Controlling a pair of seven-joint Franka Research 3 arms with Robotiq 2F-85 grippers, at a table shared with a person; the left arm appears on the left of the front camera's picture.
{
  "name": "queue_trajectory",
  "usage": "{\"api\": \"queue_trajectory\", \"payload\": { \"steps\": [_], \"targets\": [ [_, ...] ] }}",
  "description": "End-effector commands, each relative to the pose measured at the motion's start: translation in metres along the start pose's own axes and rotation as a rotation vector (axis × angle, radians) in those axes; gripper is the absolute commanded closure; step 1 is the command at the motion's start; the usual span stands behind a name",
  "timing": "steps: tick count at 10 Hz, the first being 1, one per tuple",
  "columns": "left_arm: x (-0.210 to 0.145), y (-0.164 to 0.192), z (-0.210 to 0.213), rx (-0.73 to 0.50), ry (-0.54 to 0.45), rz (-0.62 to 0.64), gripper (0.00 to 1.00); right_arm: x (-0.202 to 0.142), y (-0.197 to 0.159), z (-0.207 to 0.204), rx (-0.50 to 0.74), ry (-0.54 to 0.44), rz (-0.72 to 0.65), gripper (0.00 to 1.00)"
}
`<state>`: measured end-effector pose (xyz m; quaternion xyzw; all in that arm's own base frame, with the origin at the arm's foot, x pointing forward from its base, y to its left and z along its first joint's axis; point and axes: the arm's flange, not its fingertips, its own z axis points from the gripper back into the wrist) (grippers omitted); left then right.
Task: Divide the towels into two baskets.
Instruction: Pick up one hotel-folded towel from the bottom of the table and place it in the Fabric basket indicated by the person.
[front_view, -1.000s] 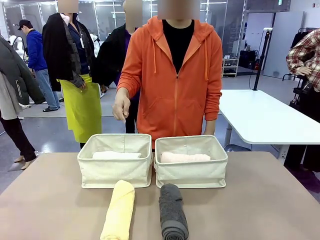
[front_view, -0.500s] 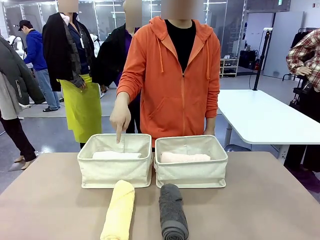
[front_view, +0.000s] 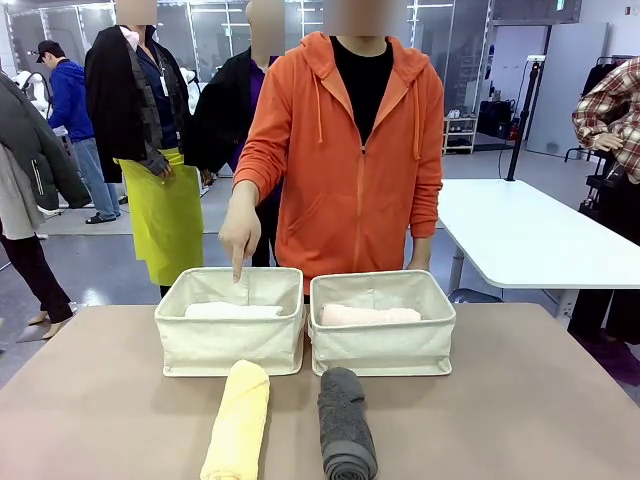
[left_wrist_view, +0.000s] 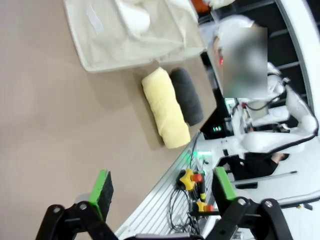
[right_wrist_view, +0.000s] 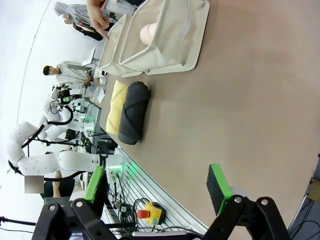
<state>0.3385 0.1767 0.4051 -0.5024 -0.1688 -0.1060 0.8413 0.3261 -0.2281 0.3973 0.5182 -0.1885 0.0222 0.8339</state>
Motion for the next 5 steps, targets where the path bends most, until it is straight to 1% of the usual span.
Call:
{"api": "queue_trajectory", "payload": {
  "steps": [1, 2, 3, 5],
  "targets": [
    [0.013, -0.021, -0.062, 0.037, 0.101, 0.045, 0.00, -0.001, 0.002, 0.000, -0.001, 0.006, 0.003, 0.00],
    [0.014, -0.034, -0.096, 0.053, 0.118, 0.081, 0.00, -0.001, 0.002, 0.000, -0.001, 0.006, 0.003, 0.00],
    [0.012, -0.046, -0.120, 0.089, 0.122, 0.072, 0.00, -0.001, 0.002, 0.000, -0.001, 0.006, 0.003, 0.00],
    [0.011, -0.062, -0.157, 0.152, 0.079, 0.085, 0.00, -0.001, 0.002, 0.000, -0.001, 0.006, 0.003, 0.00]
  ]
}}
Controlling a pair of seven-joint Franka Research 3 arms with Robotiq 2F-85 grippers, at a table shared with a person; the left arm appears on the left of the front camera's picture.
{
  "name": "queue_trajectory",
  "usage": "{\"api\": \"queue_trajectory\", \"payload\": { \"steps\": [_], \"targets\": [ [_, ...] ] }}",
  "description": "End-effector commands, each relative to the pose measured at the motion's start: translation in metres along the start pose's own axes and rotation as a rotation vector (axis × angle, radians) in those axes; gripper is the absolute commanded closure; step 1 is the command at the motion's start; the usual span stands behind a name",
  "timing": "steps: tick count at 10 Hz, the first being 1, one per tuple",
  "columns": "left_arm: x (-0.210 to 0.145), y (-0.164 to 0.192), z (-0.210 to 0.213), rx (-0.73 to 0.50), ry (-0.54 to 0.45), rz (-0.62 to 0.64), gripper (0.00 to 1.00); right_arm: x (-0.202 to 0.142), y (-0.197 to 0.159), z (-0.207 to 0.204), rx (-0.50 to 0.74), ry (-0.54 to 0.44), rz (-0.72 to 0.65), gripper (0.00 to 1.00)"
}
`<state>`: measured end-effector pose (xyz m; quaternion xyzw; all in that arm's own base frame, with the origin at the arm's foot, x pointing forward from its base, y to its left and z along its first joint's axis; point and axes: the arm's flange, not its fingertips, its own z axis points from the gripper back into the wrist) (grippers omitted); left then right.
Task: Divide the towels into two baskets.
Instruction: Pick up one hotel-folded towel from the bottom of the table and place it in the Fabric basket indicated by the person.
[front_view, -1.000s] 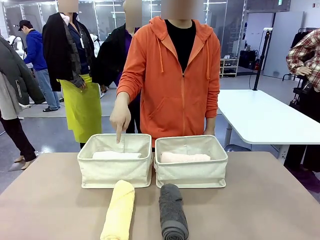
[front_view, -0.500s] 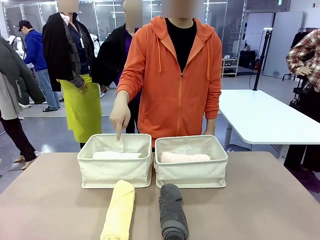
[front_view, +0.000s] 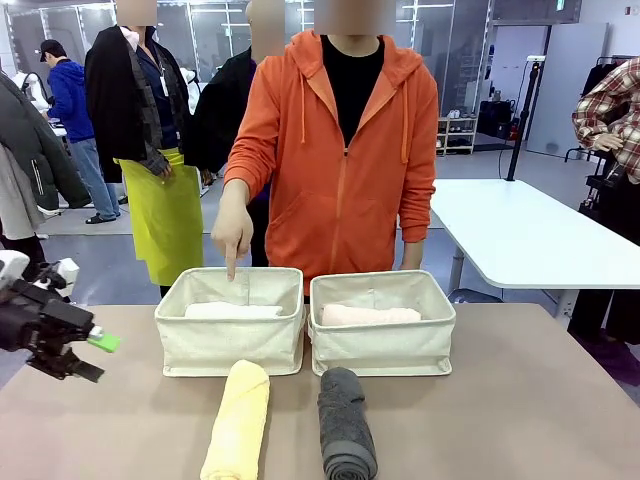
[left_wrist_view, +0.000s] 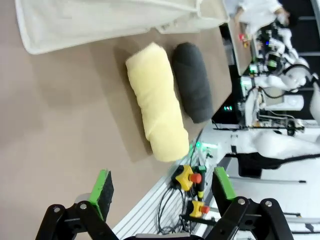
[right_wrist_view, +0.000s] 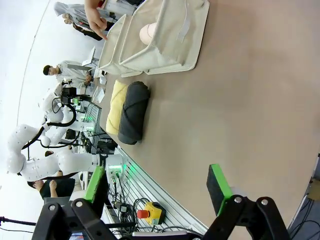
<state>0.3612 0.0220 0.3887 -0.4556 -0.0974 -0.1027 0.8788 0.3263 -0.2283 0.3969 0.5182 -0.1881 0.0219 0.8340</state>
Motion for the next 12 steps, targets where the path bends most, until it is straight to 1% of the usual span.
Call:
{"api": "queue_trajectory", "payload": {
  "steps": [1, 2, 3, 4, 6, 9, 10, 11, 12],
  "targets": [
    [-0.003, -0.021, -0.032, 0.078, -0.054, 0.010, 0.00, -0.001, 0.002, 0.000, 0.000, 0.006, 0.004, 0.00],
    [-0.003, -0.031, -0.050, 0.112, -0.025, 0.024, 0.00, -0.001, 0.002, 0.000, 0.000, 0.006, 0.004, 0.00],
    [-0.001, -0.041, -0.067, 0.130, -0.038, -0.013, 0.00, -0.001, 0.002, 0.000, 0.000, 0.006, 0.004, 0.00],
    [0.000, -0.046, -0.084, 0.187, -0.031, -0.026, 0.00, -0.001, 0.002, 0.000, 0.000, 0.006, 0.004, 0.00],
    [0.002, -0.048, -0.116, 0.222, -0.027, 0.004, 0.00, -0.001, 0.002, 0.000, 0.000, 0.006, 0.004, 0.00],
    [-0.003, -0.044, -0.153, 0.272, 0.019, 0.063, 0.00, -0.001, 0.002, 0.000, 0.000, 0.006, 0.004, 0.00],
    [-0.005, -0.044, -0.164, 0.285, 0.012, 0.068, 0.00, -0.001, 0.002, 0.000, 0.000, 0.006, 0.004, 0.00],
    [-0.007, -0.043, -0.173, 0.279, 0.044, 0.035, 0.00, -0.001, 0.002, 0.000, 0.000, 0.006, 0.004, 0.00],
    [-0.007, -0.040, -0.180, 0.284, 0.039, 0.065, 0.00, -0.001, 0.002, 0.000, 0.000, 0.006, 0.004, 0.00]
  ]
}}
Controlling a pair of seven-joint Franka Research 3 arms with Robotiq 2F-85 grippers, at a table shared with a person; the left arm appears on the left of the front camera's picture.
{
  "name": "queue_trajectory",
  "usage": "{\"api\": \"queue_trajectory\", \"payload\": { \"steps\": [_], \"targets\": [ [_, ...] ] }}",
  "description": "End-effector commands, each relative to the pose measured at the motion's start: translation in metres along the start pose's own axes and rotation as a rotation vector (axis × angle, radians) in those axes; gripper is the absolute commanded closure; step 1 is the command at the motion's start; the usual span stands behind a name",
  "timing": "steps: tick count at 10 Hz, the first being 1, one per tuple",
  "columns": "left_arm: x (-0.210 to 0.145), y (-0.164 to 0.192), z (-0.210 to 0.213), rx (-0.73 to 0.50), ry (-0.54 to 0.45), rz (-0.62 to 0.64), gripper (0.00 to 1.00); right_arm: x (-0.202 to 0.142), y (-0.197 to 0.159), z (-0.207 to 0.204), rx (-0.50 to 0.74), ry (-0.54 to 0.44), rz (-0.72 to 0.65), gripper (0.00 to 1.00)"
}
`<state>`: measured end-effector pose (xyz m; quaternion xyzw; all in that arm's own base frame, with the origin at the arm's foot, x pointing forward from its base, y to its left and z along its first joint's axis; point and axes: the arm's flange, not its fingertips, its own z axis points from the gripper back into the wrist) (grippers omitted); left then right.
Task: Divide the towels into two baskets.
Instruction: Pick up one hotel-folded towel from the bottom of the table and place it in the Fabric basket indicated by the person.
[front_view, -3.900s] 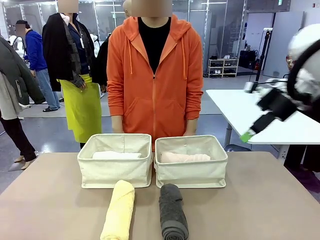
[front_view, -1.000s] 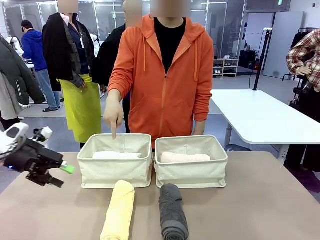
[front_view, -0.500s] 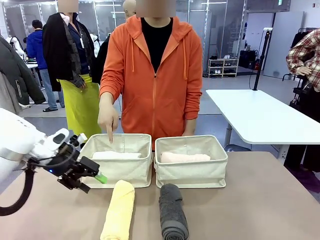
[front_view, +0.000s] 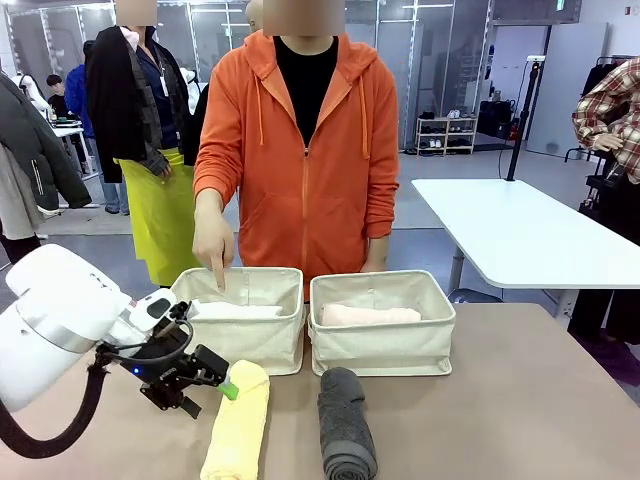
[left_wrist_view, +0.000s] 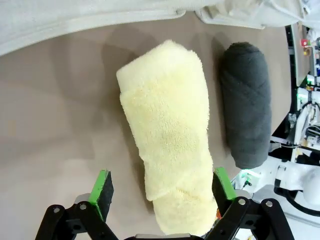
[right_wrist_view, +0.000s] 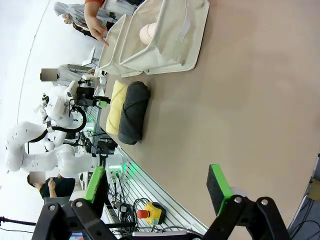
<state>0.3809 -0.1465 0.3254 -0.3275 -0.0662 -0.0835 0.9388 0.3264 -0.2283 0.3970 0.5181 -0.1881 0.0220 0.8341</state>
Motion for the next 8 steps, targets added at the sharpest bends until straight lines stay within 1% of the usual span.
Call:
{"api": "queue_trajectory", "payload": {
  "steps": [1, 2, 4, 5, 6, 7, 8],
  "targets": [
    [-0.025, -0.002, -0.012, -0.003, -0.051, 0.033, 0.00, -0.001, 0.002, 0.000, 0.000, 0.005, 0.004, 0.00],
    [-0.026, -0.003, -0.020, -0.033, -0.039, 0.042, 0.00, -0.001, 0.002, 0.000, 0.000, 0.005, 0.004, 0.00],
    [-0.027, -0.004, -0.029, -0.043, -0.029, 0.049, 0.00, -0.001, 0.002, 0.000, 0.000, 0.005, 0.004, 0.00],
    [-0.026, -0.006, -0.033, -0.034, -0.036, 0.040, 0.00, -0.001, 0.002, 0.000, 0.000, 0.005, 0.004, 0.00],
    [-0.026, -0.007, -0.038, -0.044, -0.017, 0.042, 0.00, -0.001, 0.002, 0.000, 0.000, 0.005, 0.004, 0.00],
    [-0.026, -0.008, -0.042, -0.039, -0.008, 0.018, 0.00, -0.001, 0.002, 0.000, 0.000, 0.005, 0.004, 0.00],
    [-0.025, -0.009, -0.044, -0.044, -0.010, 0.009, 0.00, -0.001, 0.002, 0.000, 0.000, 0.005, 0.004, 0.00]
  ]
}}
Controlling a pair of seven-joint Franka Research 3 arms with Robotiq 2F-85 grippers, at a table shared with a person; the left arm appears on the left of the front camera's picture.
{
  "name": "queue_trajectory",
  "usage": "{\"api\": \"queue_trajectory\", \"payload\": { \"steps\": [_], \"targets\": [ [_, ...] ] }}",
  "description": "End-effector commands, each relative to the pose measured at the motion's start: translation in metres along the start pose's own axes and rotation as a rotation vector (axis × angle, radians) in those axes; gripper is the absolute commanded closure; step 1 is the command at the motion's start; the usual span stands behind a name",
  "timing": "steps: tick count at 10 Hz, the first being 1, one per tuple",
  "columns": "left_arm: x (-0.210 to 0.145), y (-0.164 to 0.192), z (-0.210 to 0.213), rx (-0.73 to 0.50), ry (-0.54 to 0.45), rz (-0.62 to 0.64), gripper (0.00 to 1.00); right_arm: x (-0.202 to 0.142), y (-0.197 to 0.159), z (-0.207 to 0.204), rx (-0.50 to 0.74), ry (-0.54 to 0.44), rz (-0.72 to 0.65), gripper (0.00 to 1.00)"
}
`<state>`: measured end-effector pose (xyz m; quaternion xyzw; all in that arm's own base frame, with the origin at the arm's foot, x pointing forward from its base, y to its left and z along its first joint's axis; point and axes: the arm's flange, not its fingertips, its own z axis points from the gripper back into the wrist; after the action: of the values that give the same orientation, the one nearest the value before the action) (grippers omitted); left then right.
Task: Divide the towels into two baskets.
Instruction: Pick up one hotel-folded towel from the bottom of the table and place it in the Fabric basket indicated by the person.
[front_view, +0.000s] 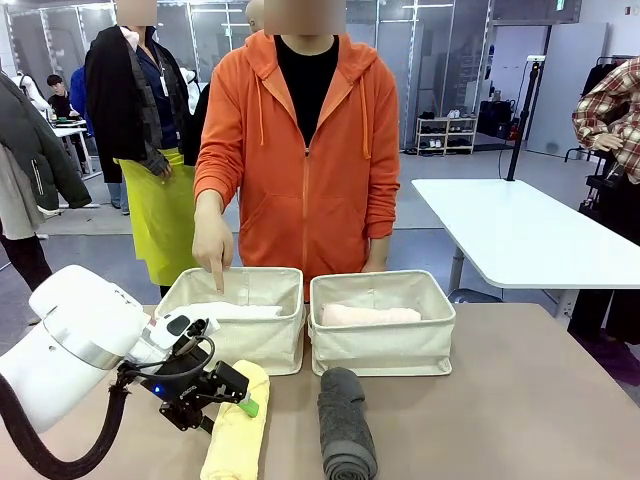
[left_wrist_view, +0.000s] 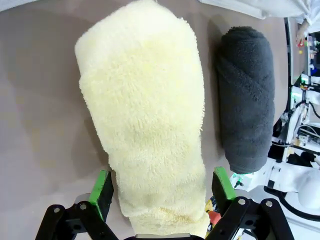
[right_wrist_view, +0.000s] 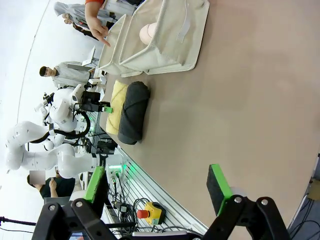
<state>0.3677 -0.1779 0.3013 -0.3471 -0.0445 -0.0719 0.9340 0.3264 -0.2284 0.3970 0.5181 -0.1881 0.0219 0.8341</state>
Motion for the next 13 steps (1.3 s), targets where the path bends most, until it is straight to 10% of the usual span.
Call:
{"api": "queue_trajectory", "payload": {
  "steps": [1, 8, 13],
  "targets": [
    [-0.011, 0.004, -0.010, 0.005, -0.038, -0.038, 0.00, -0.001, 0.002, 0.000, 0.000, 0.006, 0.004, 0.00],
    [-0.014, 0.004, -0.008, -0.008, -0.038, -0.087, 0.74, -0.001, 0.002, 0.000, 0.000, 0.006, 0.004, 0.00],
    [-0.006, -0.030, 0.063, -0.031, -0.126, -0.168, 0.78, -0.001, 0.002, 0.000, 0.000, 0.006, 0.004, 0.00]
  ]
}}
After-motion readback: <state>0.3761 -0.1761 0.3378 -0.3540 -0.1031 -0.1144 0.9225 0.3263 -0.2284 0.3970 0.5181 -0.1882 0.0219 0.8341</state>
